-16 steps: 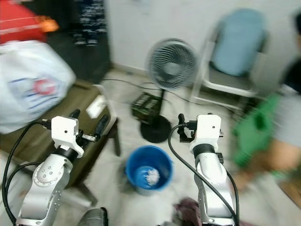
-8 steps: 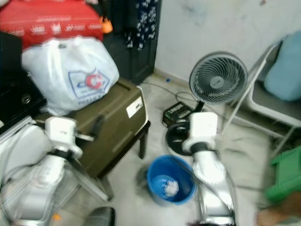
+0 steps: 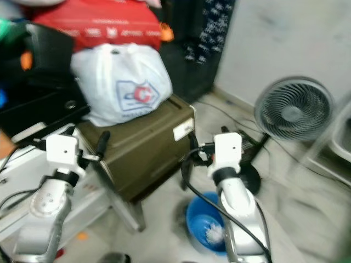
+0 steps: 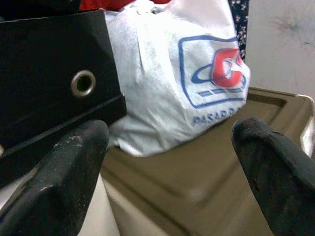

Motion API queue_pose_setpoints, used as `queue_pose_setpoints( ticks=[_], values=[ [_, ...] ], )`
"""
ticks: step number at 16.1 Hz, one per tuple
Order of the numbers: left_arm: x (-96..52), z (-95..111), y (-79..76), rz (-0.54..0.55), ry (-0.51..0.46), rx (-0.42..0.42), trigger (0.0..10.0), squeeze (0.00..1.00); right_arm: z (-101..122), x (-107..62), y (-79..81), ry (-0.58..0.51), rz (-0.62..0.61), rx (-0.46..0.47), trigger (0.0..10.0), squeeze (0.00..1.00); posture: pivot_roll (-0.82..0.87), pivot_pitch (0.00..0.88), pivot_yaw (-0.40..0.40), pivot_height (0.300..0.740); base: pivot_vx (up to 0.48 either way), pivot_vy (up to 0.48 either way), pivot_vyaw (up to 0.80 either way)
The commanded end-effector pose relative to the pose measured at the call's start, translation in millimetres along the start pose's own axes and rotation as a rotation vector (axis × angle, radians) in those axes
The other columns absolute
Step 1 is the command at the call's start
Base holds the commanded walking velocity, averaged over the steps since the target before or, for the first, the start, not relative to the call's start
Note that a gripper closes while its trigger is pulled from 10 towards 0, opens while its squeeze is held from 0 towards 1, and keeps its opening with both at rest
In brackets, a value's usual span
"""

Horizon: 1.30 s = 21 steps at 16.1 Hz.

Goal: Clean up the room

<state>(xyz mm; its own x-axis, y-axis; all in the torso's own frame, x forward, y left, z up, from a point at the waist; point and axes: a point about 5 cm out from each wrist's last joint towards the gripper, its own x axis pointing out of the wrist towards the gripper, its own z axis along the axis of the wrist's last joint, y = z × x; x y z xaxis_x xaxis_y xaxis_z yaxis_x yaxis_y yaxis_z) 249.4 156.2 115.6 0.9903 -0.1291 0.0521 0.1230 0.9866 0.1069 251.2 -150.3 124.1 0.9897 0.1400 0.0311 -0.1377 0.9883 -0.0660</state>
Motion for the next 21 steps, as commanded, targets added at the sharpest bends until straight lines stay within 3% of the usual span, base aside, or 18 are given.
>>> queue_pose_setpoints(
  ticks=[1, 21],
  values=[
    [-0.9, 1.5, 2.1, 0.003, -0.004, 0.020, 10.0, 0.00, 4.5, 1.6, 0.5, -0.019, 0.015, -0.002, 10.0, 0.00, -0.05, 0.010, -0.060, 0.740, 0.000, 0.000, 0.80],
    [-1.6, 3.1, -1.4, -0.053, -0.006, 0.042, 10.0, 0.00, 4.7, 5.1, 6.5, -0.027, 0.034, 0.014, 10.0, 0.00, -0.05, 0.015, -0.055, 0.740, 0.000, 0.000, 0.80]
  ],
)
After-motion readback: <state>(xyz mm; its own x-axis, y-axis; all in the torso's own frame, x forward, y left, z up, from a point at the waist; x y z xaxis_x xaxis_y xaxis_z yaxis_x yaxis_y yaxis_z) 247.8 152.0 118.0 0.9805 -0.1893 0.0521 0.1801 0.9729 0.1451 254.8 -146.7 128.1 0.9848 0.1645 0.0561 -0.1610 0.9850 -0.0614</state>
